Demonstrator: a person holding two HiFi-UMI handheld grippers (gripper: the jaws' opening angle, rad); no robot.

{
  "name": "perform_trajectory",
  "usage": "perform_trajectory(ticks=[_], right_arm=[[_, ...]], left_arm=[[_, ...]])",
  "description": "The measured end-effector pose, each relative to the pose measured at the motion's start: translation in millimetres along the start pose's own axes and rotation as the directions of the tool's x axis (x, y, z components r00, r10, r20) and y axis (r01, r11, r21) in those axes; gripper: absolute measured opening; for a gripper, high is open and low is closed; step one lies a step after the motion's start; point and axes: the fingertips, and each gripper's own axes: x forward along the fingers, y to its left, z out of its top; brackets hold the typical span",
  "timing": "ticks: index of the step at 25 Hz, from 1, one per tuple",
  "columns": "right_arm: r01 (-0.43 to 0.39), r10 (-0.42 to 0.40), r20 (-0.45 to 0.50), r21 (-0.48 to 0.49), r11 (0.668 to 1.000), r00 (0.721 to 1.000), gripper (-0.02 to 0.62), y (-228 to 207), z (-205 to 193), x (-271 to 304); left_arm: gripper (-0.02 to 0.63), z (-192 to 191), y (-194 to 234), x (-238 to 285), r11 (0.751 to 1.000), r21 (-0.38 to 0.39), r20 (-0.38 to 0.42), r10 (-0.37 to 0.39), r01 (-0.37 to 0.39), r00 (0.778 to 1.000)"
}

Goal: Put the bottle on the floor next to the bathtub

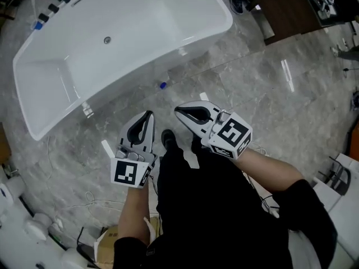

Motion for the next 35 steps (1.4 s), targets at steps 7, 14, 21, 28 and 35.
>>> perform_trajectory(ticks=[7,14,21,28,35], right_arm=[[0.024,-0.021,0.053,-0.053,0.998,0.998,0.028,62,46,-48],[0.074,-0.069,0.073,-0.071,0.995,0.995,0.028,119,58,-85],[0.080,-0.066,0.131,-0.103,0.991,0.989,0.028,171,72,-94],[0.084,-0.045,0.252,-0.146,0.986,0.967,0.028,200,109,-124],[0.092,-0.009,0.344,-0.227,0.970,0.939,0.028,197,153,-174]], left_arm=[[0.020,68,-32,-56,0.999,-0.006,0.003,0.033,-0.033,0.999],[0.020,107,-51,-114,0.998,-0.039,-0.009,0.047,-0.047,0.999],[0.020,136,-58,-165,0.999,-0.022,0.038,0.031,-0.030,0.999],[0.020,160,-85,-190,0.999,0.049,0.034,-0.001,-0.001,0.999],[0.020,200,-111,-177,0.995,0.097,0.067,-0.002,-0.005,0.998]])
